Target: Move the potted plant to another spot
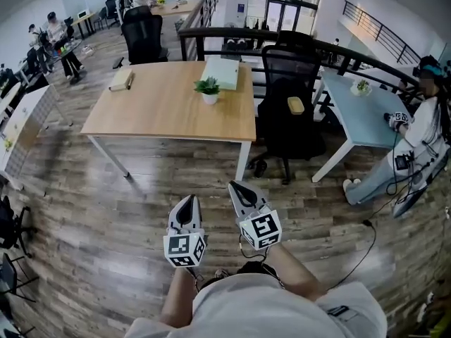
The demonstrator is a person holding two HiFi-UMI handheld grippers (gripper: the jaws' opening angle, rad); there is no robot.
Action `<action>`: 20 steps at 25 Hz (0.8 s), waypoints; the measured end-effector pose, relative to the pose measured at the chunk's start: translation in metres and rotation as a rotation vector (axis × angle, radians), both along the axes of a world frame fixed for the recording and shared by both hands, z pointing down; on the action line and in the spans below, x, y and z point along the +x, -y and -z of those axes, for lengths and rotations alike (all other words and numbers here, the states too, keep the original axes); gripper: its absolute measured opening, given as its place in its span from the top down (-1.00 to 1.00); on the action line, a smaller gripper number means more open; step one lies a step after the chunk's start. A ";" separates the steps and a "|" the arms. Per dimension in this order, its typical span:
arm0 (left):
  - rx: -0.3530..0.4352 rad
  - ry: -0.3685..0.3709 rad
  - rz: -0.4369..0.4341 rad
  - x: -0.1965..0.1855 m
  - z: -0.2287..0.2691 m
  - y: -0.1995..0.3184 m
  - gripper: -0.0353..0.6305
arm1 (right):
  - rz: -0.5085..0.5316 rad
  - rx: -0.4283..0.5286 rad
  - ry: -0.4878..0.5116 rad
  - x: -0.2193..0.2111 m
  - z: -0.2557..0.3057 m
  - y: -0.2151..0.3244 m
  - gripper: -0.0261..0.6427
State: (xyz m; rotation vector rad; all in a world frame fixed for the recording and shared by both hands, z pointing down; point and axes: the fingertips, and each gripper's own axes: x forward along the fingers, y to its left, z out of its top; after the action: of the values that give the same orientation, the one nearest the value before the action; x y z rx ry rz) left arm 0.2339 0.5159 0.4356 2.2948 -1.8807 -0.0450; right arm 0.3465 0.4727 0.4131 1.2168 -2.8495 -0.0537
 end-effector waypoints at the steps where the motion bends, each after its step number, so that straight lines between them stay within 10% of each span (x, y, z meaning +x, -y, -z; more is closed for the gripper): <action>1: -0.010 -0.004 -0.003 -0.003 -0.006 0.002 0.86 | -0.010 -0.013 -0.003 0.001 -0.006 0.003 0.91; 20: -0.120 -0.005 -0.001 -0.053 -0.047 0.182 0.86 | 0.033 -0.143 -0.047 -0.033 -0.061 0.197 0.37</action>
State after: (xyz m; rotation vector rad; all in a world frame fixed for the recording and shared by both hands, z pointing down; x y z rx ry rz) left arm 0.1806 0.3337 0.4827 2.2144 -1.8274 0.0611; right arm 0.3137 0.2756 0.4742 1.1254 -2.7787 0.1161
